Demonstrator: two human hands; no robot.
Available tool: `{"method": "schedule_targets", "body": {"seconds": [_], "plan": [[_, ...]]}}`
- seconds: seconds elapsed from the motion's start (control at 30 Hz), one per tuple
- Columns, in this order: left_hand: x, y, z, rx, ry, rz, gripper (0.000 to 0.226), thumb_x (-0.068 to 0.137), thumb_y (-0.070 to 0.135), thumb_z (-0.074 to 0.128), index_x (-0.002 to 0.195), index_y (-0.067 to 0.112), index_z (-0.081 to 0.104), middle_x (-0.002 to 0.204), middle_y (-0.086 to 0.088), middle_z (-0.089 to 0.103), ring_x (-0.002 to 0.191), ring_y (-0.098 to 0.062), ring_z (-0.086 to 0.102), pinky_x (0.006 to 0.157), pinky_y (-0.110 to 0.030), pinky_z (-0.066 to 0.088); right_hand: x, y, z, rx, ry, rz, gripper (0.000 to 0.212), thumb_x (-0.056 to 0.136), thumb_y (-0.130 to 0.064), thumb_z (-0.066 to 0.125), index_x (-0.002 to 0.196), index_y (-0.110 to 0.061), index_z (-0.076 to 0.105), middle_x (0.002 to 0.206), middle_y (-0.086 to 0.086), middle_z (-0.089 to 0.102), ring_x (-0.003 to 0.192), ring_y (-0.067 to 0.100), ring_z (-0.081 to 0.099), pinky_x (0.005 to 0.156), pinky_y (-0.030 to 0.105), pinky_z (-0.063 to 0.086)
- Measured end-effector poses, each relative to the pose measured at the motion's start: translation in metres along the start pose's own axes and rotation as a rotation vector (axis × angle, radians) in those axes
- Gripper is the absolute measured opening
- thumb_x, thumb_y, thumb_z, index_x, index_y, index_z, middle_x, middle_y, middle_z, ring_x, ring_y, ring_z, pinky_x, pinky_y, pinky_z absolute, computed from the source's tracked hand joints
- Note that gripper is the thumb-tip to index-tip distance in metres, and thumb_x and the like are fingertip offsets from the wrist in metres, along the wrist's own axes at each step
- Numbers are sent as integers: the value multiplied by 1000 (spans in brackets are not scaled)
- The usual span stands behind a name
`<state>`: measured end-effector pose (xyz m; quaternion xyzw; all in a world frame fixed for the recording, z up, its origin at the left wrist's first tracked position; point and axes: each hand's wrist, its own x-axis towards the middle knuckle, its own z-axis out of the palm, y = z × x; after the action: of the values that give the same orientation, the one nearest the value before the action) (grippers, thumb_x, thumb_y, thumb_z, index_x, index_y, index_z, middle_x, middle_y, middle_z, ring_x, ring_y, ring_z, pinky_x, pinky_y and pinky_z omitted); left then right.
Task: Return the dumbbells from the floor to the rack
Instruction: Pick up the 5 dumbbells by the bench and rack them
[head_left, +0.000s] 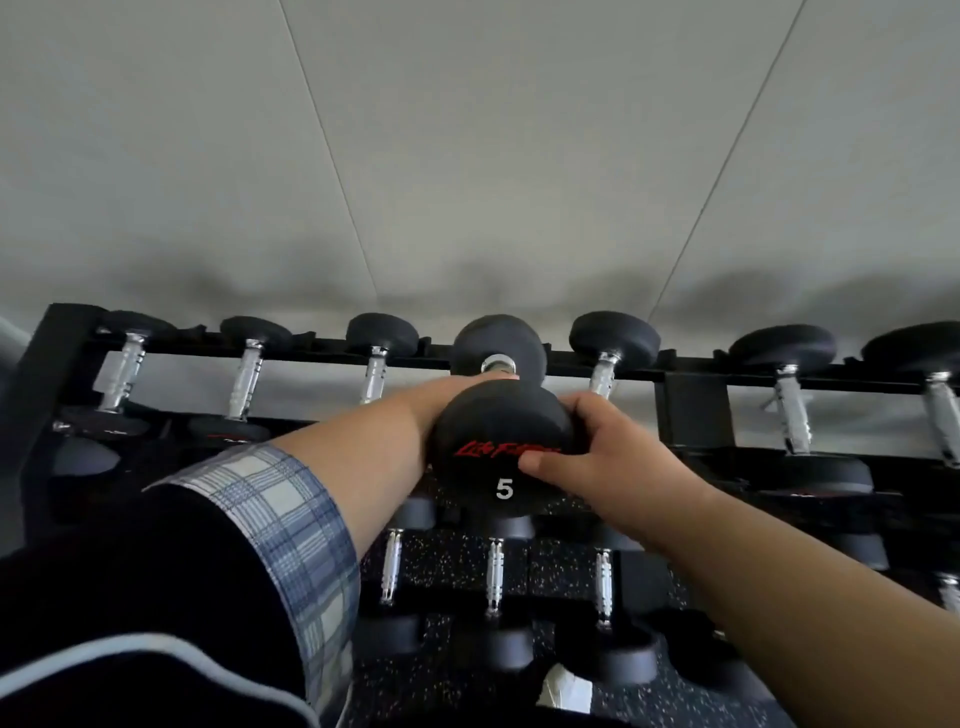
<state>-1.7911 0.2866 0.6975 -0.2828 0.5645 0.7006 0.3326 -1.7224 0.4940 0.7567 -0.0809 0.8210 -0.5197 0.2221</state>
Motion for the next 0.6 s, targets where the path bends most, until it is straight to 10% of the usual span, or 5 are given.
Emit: {"method": "schedule_targets", "body": {"seconds": [0.2, 0.33, 0.47, 0.6], "plan": [[59, 27, -11, 243, 159, 43, 31, 70, 38, 62, 53, 14, 71, 72, -4, 72, 73, -22, 66, 90, -32, 48, 71, 15, 10, -366, -78, -35, 44, 75, -36, 81, 112, -40, 56, 96, -14, 64, 86, 3, 61, 76, 28, 51], [117, 37, -15, 328, 267, -16, 33, 78, 36, 51, 57, 12, 57, 65, -7, 61, 58, -22, 55, 66, -28, 45, 111, 31, 18, -477, -60, 22, 40, 78, -36, 79, 111, -36, 56, 94, -15, 61, 85, 8, 61, 72, 29, 50], [150, 40, -21, 481, 269, 28, 37, 71, 37, 54, 80, 7, 74, 96, -14, 74, 96, -30, 68, 97, -39, 51, 130, 55, 29, -543, 6, 102, 49, 76, -44, 79, 117, -36, 53, 97, -15, 60, 88, 13, 61, 71, 31, 46], [164, 40, -16, 377, 138, 25, 22, 74, 21, 52, 78, 4, 67, 75, -7, 71, 55, -19, 63, 71, -31, 55, 142, 72, 38, -620, 58, 137, 55, 75, -44, 80, 122, -31, 54, 112, -7, 65, 111, 20, 59, 108, 37, 36]]}}
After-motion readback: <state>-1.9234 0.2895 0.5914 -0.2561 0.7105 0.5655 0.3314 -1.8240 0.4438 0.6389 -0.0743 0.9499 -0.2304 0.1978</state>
